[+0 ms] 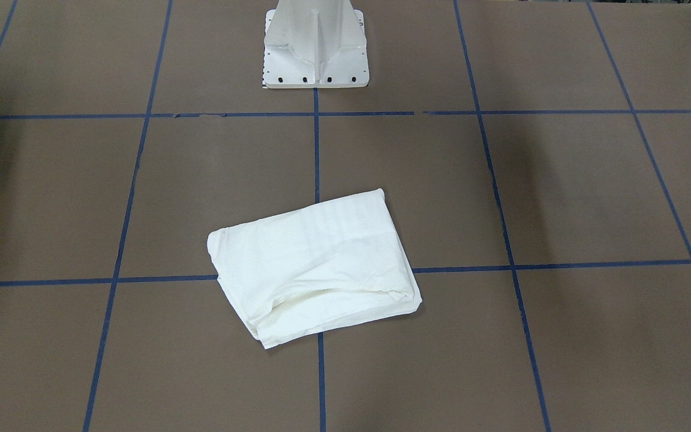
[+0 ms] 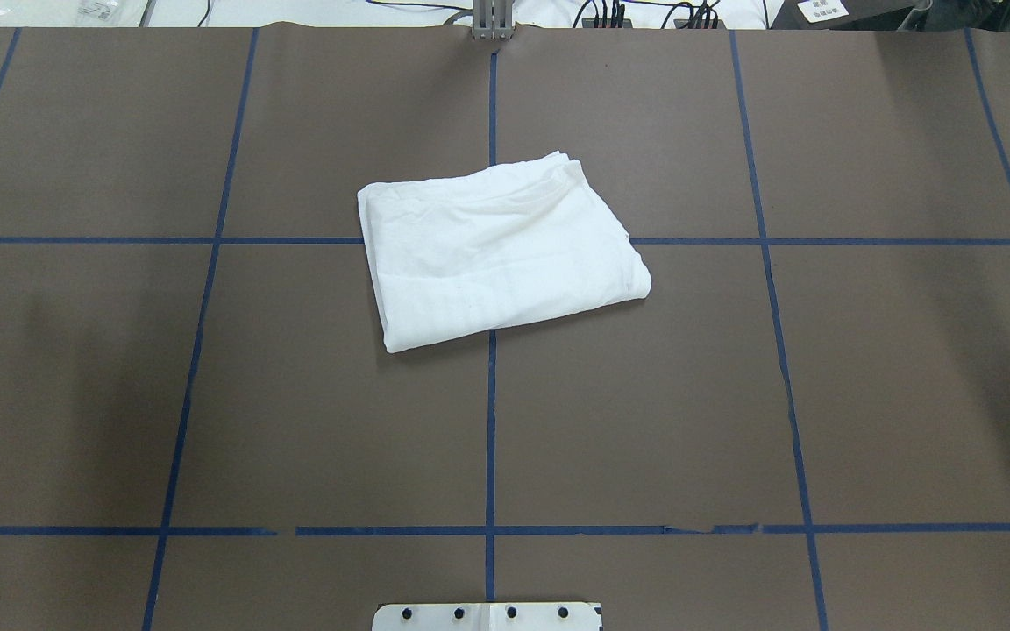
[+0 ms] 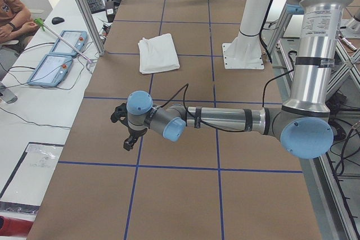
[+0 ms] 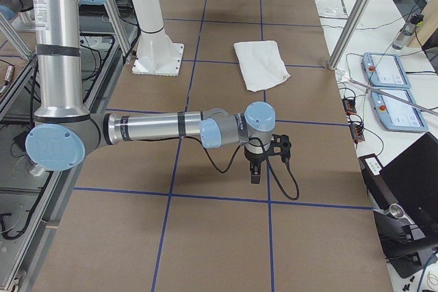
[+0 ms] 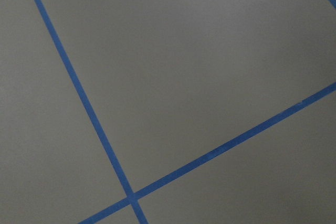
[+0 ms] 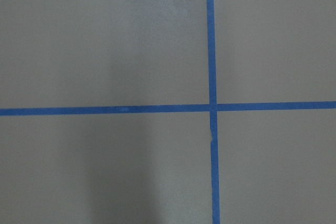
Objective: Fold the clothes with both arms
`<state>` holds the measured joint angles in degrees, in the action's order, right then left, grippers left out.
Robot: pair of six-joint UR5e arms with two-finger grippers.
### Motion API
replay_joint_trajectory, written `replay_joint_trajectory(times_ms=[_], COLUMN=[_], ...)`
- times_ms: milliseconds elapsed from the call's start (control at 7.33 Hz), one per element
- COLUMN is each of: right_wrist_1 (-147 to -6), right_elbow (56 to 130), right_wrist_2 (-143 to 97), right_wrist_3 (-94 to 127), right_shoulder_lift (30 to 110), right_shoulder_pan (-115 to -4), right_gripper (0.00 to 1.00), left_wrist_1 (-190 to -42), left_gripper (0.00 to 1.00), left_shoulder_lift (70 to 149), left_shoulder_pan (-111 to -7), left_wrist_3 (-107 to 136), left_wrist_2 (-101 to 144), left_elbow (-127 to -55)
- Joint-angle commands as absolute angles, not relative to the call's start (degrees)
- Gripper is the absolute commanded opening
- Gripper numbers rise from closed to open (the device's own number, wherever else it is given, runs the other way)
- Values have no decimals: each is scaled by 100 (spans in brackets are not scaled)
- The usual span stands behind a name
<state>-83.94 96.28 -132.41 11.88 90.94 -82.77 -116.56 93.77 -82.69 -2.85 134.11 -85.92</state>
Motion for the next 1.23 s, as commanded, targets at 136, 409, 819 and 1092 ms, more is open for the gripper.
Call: replay_joint_trajectory(times_ms=[136,409,819,1092], right_wrist_1=[-9447,-9615,-9606,-9545], right_elbow=[9668,9589,9492,9492], right_wrist_2=[-12984,-12981,-12999,-13017], right_wrist_3=[108,201,420,773], right_shoulder_lift=[8800,8657,8578,8552], right_shoulder_pan=[-8367,-8367,-8419,-8420], right_gripper=[100,100,100,100], left_wrist_1=[-10545,-9363,-9369,-9875], left_gripper=[100,100,100,100], left_shoulder_lift=[9308,8741,8429,8455], left_shoulder_pan=[-8558,-8675,-8649,-8622], left_wrist_3=[-290,-360,-360,-343], left_wrist_2=[13491,13465,13456,13439], left_elbow=[-9162,-10435,-10723,-10513])
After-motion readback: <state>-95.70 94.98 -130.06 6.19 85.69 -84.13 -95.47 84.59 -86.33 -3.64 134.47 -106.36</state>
